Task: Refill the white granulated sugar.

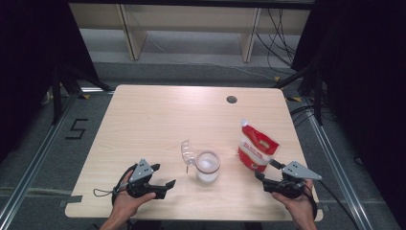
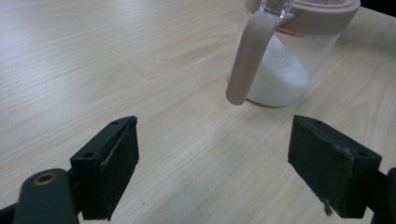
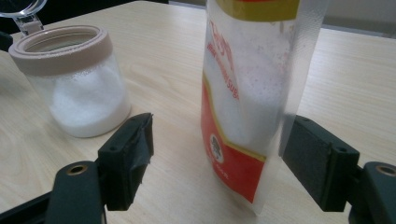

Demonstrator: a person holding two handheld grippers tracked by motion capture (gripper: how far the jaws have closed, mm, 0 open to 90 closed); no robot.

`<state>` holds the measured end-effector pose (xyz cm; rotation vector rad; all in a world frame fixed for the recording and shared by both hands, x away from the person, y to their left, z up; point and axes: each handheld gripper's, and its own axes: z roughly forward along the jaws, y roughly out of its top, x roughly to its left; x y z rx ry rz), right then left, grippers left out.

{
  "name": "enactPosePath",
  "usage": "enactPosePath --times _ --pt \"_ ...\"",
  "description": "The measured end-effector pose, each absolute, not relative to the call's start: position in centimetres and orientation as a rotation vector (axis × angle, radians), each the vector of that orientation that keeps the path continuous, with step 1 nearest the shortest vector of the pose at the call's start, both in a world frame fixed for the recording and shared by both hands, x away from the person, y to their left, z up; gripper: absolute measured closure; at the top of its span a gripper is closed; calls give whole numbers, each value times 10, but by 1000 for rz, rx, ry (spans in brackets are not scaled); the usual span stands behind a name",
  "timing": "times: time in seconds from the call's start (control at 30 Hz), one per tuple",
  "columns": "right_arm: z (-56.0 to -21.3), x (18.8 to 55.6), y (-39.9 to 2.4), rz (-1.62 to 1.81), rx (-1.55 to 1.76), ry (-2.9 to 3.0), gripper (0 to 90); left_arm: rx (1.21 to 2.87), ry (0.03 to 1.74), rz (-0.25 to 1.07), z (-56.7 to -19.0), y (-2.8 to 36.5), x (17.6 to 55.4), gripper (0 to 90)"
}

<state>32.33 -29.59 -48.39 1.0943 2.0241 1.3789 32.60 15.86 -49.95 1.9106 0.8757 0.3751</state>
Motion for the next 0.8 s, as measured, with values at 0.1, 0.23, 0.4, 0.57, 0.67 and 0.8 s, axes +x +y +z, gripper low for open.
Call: enactPosePath --times 0.1,0.23,0.4,0.57,0.67,0.8 --pt "-483 323 -297 1350 1072 2044 257 1906 869 369 -500 159 327 160" --pt "-483 318 -294 1351 1124 2042 249 1903 874 377 -499 160 326 160" --pt "-485 317 -295 1338 1092 2067 215 1884 887 372 -498 161 327 160" --pt "-487 314 -295 1335 1123 2075 219 1881 877 371 -496 160 327 160" --pt "-487 313 -297 1298 1105 2085 213 1880 881 377 -495 160 327 160" --pt "-488 309 -295 1308 1151 2081 218 1877 889 370 -494 160 327 160"
